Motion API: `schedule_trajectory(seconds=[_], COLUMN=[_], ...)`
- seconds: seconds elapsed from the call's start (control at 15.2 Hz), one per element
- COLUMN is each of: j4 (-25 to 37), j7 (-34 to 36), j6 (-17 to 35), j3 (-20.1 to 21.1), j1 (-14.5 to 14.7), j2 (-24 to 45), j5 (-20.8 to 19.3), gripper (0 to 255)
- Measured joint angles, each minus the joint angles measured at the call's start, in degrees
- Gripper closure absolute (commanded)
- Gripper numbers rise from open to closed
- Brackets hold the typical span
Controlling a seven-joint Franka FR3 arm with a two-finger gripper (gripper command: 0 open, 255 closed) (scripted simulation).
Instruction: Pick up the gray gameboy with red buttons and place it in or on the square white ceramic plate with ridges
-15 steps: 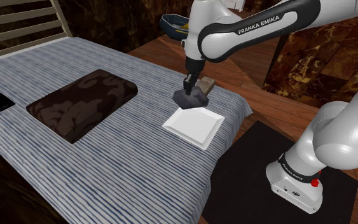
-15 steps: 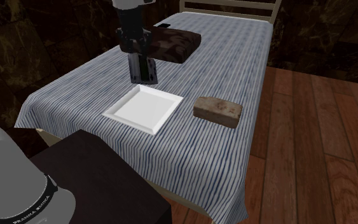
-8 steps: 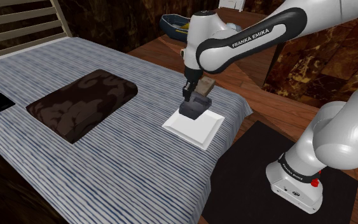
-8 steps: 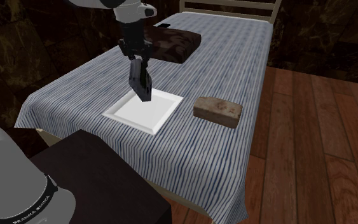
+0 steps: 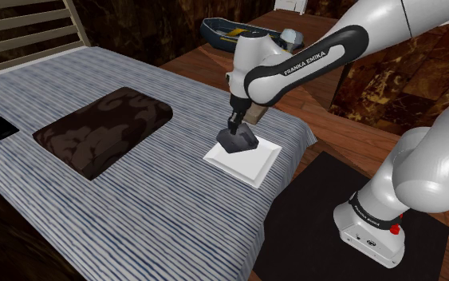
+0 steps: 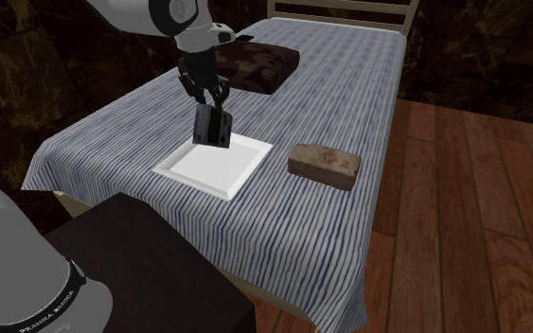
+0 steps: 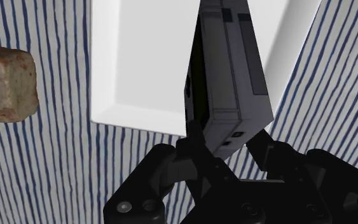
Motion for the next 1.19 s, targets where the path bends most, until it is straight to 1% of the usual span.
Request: schedule_trajectory(seconds=[0.46, 0.53, 0.92, 1.06, 1.19], j4=[-0.37, -0.5, -0.91, -0.13, 0.88], j7=[0.0, -0.01, -0.01, -0.12, -0.35], j6=[1.06, 1.13, 1.11, -1.18, -4.53], j3=[-0.11, -0.12, -0.03, 0.0, -0.02], j1=[-0.05, -0.05, 0.04, 0.08, 0.11], j2=[0.54, 0.46, 0.7, -0.85, -3.25], j5=[-0.12, -0.11, -0.04, 0.17, 0.48], gripper=[255, 0, 0, 0, 0])
